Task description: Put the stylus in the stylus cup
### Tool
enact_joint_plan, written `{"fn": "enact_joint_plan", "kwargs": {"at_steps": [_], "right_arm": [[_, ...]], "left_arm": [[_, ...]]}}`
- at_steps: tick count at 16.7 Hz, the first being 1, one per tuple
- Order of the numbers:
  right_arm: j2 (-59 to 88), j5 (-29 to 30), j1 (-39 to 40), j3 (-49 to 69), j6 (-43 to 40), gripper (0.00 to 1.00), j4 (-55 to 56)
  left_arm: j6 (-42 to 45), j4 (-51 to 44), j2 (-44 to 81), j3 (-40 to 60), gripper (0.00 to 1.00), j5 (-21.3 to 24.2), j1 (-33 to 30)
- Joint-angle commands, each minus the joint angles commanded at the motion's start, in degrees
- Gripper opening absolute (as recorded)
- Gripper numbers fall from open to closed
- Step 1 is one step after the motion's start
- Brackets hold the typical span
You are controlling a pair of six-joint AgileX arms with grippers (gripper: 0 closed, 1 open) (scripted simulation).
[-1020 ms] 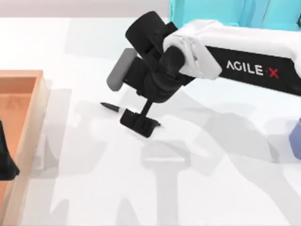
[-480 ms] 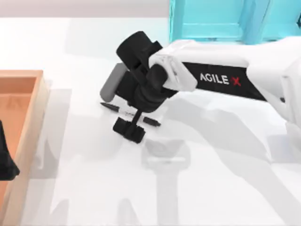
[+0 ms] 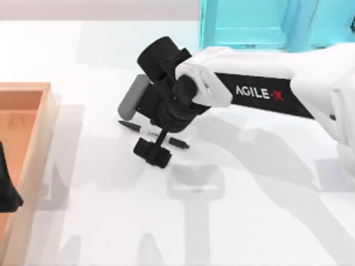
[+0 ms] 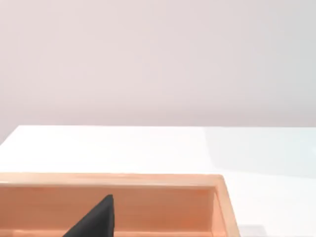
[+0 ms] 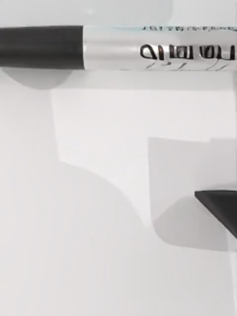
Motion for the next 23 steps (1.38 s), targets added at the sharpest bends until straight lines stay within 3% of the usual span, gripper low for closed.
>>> {"fn": "enact_joint_plan", "kwargs": {"at_steps": [11,19,20,23], "right_arm": [[0.0,0.0,0.0,0.0,0.0,0.02,0.0],[0.0,0.0,0.0,0.0,0.0,0.0,0.0],[-5.6,-3.85,0.13,-2.37,2.9,0.0,-5.33],[-7.61,-2.96,1.89,-4.22,4.7,0.0,-7.51]], "left_arm": [[0.0,0.0,0.0,0.0,1.0,0.0,0.0],[0.0,0.0,0.0,0.0,1.0,0.0,0.0],[0.0,0.0,0.0,0.0,1.0,0.0,0.0],[0.0,0.0,0.0,0.0,1.0,0.0,0.0]]}}
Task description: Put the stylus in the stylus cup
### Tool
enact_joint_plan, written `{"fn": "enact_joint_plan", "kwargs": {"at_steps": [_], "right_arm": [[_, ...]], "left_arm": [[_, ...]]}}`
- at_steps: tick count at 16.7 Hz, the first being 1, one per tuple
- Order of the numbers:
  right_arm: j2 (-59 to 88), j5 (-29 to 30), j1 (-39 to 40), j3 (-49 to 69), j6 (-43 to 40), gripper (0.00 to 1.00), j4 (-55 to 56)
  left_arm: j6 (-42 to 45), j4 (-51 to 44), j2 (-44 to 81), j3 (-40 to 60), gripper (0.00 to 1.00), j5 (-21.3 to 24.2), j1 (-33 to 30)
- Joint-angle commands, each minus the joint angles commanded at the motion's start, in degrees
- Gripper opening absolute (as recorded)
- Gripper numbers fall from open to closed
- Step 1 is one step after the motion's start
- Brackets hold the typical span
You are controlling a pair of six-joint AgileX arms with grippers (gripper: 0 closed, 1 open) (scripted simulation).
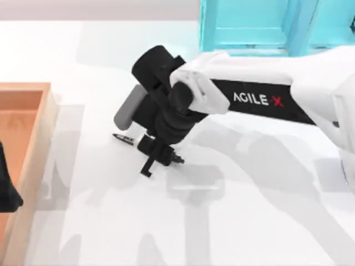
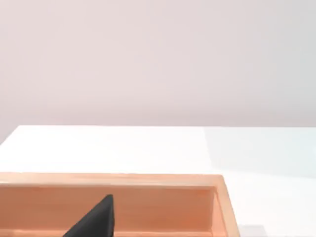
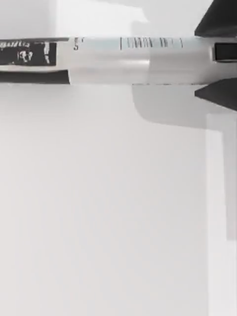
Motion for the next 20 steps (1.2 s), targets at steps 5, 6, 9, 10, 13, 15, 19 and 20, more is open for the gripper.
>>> {"fn": "enact_joint_plan", "kwargs": {"at_steps": [5,6,9,10,13,15,19,20], "right_arm": [[-13.51,2.06,5.66,-3.31,5.11,0.0,-6.4],[-16.71,2.59,6.74,-4.22,6.03,0.0,-7.96],[-24.39,3.27,11.18,-7.39,9.95,0.0,-14.03],[-25.84,3.83,12.36,-8.18,11.0,0.0,-15.25],[-26.99,4.62,13.5,-8.6,12.03,0.0,-16.17],[-26.79,4.39,13.25,-8.39,12.06,0.0,-16.05],[-26.72,1.2,10.6,-10.02,9.13,0.0,-15.16],[-26.66,-0.91,8.78,-11.08,7.26,0.0,-14.59]], "left_arm": [[0.0,0.0,0.0,0.0,1.0,0.0,0.0],[0.0,0.0,0.0,0.0,1.0,0.0,0.0],[0.0,0.0,0.0,0.0,1.0,0.0,0.0],[0.0,0.0,0.0,0.0,1.0,0.0,0.0],[0.0,0.0,0.0,0.0,1.0,0.0,0.0],[0.0,0.0,0.0,0.0,1.0,0.0,0.0],[0.0,0.0,0.0,0.0,1.0,0.0,0.0],[0.0,0.0,0.0,0.0,1.0,0.0,0.0]]}}
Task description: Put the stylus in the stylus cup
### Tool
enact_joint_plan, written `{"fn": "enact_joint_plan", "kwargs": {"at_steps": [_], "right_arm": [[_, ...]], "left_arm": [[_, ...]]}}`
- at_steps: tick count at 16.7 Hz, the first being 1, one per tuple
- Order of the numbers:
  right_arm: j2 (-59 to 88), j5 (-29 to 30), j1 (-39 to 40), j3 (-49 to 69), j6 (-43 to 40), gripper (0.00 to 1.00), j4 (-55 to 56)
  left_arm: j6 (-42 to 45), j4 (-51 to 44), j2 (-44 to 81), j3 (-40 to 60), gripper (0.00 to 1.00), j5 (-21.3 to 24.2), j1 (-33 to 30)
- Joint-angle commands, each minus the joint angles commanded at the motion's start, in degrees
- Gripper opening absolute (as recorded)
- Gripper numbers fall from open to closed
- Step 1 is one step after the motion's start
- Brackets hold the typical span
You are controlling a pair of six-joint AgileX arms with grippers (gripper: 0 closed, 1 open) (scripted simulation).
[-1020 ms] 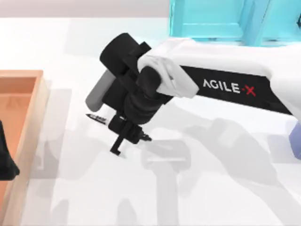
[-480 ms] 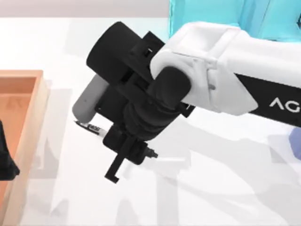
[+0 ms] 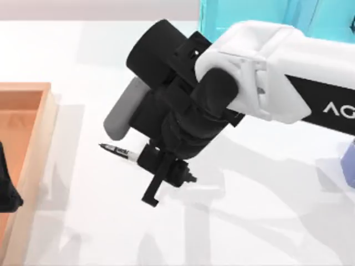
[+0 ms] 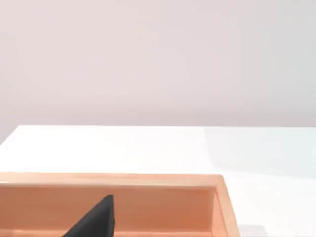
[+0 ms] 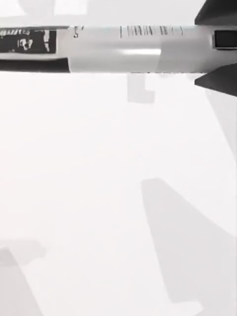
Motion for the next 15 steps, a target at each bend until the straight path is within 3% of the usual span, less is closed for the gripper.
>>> {"fn": "enact_joint_plan", "kwargs": {"at_steps": [6,15], "right_arm": [[0.38,-21.38,-18.59,-9.92,-17.67,0.0,5.07],[0.53,-68.81,-55.6,-28.14,-52.07,0.0,13.28]], "left_arm": [[0.0,0.0,0.0,0.0,1.0,0.0,0.0],[0.0,0.0,0.0,0.0,1.0,0.0,0.0]]}}
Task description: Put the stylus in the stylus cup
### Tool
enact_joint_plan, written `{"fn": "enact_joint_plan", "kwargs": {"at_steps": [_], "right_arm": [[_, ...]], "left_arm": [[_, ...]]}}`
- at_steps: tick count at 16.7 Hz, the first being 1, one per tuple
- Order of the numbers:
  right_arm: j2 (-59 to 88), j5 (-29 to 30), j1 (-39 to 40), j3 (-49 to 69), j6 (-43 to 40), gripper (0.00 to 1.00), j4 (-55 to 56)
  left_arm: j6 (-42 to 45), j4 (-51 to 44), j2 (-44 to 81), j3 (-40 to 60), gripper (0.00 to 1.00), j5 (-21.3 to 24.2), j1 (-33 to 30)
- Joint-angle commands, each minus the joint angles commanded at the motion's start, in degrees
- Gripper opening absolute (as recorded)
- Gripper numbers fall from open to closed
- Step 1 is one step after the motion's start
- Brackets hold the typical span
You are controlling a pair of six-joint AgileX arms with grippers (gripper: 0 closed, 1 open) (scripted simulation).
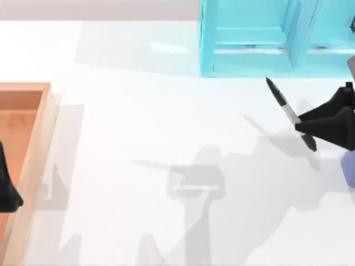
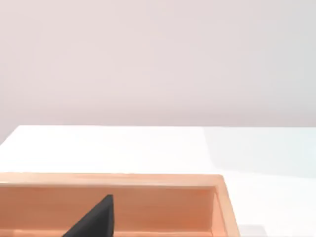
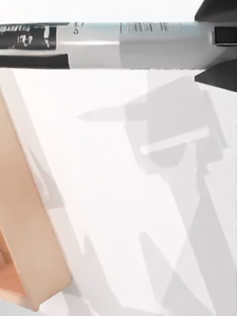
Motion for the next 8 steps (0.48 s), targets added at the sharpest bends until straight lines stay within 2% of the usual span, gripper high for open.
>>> {"fn": "enact_joint_plan", "kwargs": {"at_steps": [4,8], "right_arm": [[0.06,-20.01,-13.66,-6.05,-13.36,0.0,2.26],[0.04,-34.46,-23.2,-10.0,-22.53,0.0,3.49]], "left_arm": [[0.0,0.0,0.0,0.0,1.0,0.0,0.0],[0.0,0.0,0.0,0.0,1.0,0.0,0.0]]}}
